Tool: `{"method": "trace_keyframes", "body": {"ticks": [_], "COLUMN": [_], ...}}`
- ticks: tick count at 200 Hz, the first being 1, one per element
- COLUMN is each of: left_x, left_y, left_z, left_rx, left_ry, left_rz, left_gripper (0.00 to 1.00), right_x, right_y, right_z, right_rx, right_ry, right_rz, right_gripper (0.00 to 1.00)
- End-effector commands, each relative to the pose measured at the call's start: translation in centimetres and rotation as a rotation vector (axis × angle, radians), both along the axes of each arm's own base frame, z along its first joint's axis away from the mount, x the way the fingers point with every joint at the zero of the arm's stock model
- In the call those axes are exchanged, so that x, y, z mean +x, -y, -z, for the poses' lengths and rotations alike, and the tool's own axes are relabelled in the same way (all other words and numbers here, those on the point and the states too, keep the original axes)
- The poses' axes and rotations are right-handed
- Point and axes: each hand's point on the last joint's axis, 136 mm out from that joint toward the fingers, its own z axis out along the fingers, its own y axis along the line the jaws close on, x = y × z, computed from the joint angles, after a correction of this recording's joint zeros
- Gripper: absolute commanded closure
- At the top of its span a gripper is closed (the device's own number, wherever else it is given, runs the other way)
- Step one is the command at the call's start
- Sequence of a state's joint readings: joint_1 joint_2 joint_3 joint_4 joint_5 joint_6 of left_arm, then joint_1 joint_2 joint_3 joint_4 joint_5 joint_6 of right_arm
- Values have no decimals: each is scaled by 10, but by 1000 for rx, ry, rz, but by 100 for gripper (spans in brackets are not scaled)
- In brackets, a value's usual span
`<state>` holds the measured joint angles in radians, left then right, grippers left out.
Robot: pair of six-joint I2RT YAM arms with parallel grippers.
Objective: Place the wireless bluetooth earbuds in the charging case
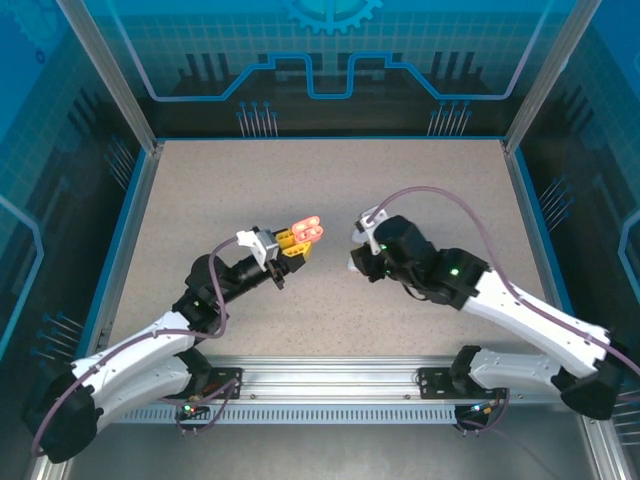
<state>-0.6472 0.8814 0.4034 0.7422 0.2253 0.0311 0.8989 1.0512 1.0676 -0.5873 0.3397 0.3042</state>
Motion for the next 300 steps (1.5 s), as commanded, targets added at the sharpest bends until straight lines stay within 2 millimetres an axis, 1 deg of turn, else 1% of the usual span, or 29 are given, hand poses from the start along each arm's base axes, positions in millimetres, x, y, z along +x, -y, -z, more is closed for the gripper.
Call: {"method": "trace_keyframes", "body": {"ticks": [1, 16, 30, 54, 93, 110, 124, 145, 174, 198, 247, 300], "left_x": [-8, -7, -7, -8, -9, -9, -10, -10, -10, -11, -11, -11], "left_y": [6, 9, 12, 15, 18, 18, 18, 17, 16, 16, 15, 14], "left_z": [-33, -34, -34, -35, -35, -36, -37, -38, -39, -41, -45, -46], "left_rx": [-83, -90, -94, -108, -120, -125, -129, -134, -142, -149, -163, -169], "left_ry": [46, 33, 24, 15, 6, 5, 5, 4, -1, -2, -7, -11], "left_rz": [59, 78, 94, 111, 134, 139, 141, 140, 139, 139, 139, 137], "left_gripper": [100, 100, 100, 100, 100, 100, 100, 100, 100, 100, 100, 100], "right_x": [3, 0, -3, -7, -5, -4, -3, 0, 2, 1, 3, 6], "right_y": [-3, -8, -12, -22, -38, -47, -53, -63, -70, -73, -77, -78], "right_z": [-48, -72, -90, -112, -132, -137, -138, -134, -130, -127, -114, -103], "right_rx": [40, 69, 84, 103, 121, 137, 139, 125, 116, 109, 62, 16], "right_ry": [202, 294, 365, 449, 518, 532, 535, 526, 520, 519, 510, 504], "right_rz": [-100, -157, -204, -276, -338, -362, -377, -394, -403, -410, -410, -399], "right_gripper": [71, 71, 71, 71, 71, 71, 71, 71, 71, 71, 71, 71]}}
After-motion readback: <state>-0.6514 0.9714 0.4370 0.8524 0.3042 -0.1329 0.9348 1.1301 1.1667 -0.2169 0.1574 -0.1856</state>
